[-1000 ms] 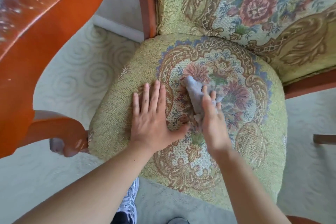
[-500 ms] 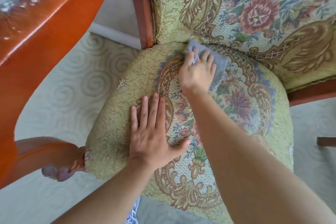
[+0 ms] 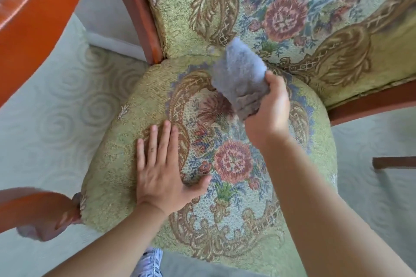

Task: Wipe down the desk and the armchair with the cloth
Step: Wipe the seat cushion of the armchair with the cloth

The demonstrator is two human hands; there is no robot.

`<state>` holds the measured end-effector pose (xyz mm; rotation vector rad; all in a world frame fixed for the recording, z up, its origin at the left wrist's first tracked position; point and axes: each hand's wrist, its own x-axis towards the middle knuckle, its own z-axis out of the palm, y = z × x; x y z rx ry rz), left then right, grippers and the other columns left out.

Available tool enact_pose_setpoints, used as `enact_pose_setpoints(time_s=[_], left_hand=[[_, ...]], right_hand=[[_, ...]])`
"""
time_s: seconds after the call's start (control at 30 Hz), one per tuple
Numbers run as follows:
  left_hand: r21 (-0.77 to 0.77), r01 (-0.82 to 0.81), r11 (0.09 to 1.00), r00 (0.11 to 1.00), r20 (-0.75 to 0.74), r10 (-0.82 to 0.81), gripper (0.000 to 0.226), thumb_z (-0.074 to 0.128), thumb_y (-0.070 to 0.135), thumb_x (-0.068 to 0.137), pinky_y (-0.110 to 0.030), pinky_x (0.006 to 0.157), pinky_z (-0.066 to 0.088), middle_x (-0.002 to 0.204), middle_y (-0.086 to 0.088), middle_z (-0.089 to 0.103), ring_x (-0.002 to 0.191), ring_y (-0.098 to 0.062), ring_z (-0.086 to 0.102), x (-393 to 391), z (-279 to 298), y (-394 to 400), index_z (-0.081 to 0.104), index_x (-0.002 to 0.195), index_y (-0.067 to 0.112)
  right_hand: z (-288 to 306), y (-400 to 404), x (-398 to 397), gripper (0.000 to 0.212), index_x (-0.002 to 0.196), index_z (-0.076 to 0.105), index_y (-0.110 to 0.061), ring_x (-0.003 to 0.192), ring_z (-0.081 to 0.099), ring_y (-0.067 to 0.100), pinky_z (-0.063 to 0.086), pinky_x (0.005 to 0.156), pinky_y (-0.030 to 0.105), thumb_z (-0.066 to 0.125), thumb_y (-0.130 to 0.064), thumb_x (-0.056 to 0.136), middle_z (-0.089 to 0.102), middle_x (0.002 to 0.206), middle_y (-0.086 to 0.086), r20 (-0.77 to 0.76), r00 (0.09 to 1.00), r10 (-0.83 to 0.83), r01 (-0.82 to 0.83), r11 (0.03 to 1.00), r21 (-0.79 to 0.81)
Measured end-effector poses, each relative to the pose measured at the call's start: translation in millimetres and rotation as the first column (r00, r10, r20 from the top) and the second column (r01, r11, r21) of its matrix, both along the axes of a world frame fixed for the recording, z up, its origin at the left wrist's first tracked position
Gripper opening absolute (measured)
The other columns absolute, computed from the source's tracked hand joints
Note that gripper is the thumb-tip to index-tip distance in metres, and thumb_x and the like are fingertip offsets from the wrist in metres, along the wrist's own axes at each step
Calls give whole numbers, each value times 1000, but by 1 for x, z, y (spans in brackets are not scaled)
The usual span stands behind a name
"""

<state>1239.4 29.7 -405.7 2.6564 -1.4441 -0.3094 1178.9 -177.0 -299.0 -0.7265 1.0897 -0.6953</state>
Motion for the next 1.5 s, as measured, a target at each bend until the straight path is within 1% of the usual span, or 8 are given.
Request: enact_pose_setpoints(time_s=[0.2, 0.37, 0.47, 0.87, 1.03, 1.13, 1.3, 1.5], left_hand=[[-14, -3, 1000, 1000, 11, 3, 124, 22, 93, 75, -59, 122, 11, 170, -9, 5, 156, -30, 4, 2, -3, -1, 12, 160, 4], [-35, -12, 999, 1000, 11, 12, 123, 21, 93, 76, -59, 123, 10, 169, -11, 8, 156, -31, 6, 0, -5, -3, 14, 160, 3], [-51, -10, 999, 1000, 21, 11, 123, 23, 91, 75, -58, 123, 9, 169, -11, 7, 156, -31, 6, -1, -6, -6, 13, 160, 3], [-102, -12, 995, 999, 30, 16, 122, 31, 90, 75, -60, 123, 10, 169, -10, 8, 156, -31, 5, -5, -12, 5, 14, 160, 5], [-92, -20, 996, 999, 32, 23, 122, 32, 89, 74, -60, 122, 10, 170, -9, 7, 156, -30, 4, -1, -13, -1, 14, 160, 4], [-92, -32, 995, 999, 11, 34, 122, 23, 92, 75, -59, 123, 9, 169, -10, 7, 156, -30, 5, -3, -10, -2, 14, 160, 5], [-73, -15, 997, 1000, 13, 15, 119, 21, 90, 79, -59, 123, 7, 169, -12, 3, 156, -29, 0, -1, -7, 1, 9, 161, 5], [-84, -11, 996, 1000, 4, 11, 119, 24, 89, 78, -59, 123, 7, 169, -12, 3, 156, -28, -1, -1, -6, -1, 9, 161, 5]], right_hand=[[21, -66, -10, 31, 71, 56, -20, 65, 54, 9, 41, 60, 15, 44, -33, 97, 60, 72, -10, -351, 754, -555, 326, 780, -534], [-35, -72, 1, 47, 125, 58, -9, 113, 59, 29, 42, 94, 27, 25, -38, 108, 60, 127, 21, -851, 498, -166, -381, 840, -386], [-61, -61, 8, 51, 157, 26, -17, 154, 9, 24, 3, 125, 39, 16, -34, 109, 19, 165, 8, -953, 301, 30, -760, 611, -221], [-66, 54, -83, 47, 155, 29, -32, 153, 4, 7, 1, 126, 36, 19, -39, 110, 17, 165, -10, -898, 381, 221, -922, 162, -352], [-56, 123, -108, 46, 148, 44, -30, 152, 17, 10, 9, 125, 38, 24, -37, 107, 31, 160, -13, -834, 488, 256, -851, 354, -388], [-26, 111, -99, 54, 115, 73, -26, 121, 60, 9, 50, 102, 37, 26, -47, 100, 70, 122, -15, -515, 790, 333, -546, 765, -341], [10, 24, -68, 34, 65, 57, -23, 46, 54, 6, 39, 46, 16, 47, -35, 96, 58, 55, -8, -309, 877, -368, 353, 930, -104], [-20, 7, -50, 31, 99, 62, -19, 91, 59, -2, 38, 83, 18, 36, -35, 96, 65, 95, -2, -709, 664, -237, -241, 830, -503]])
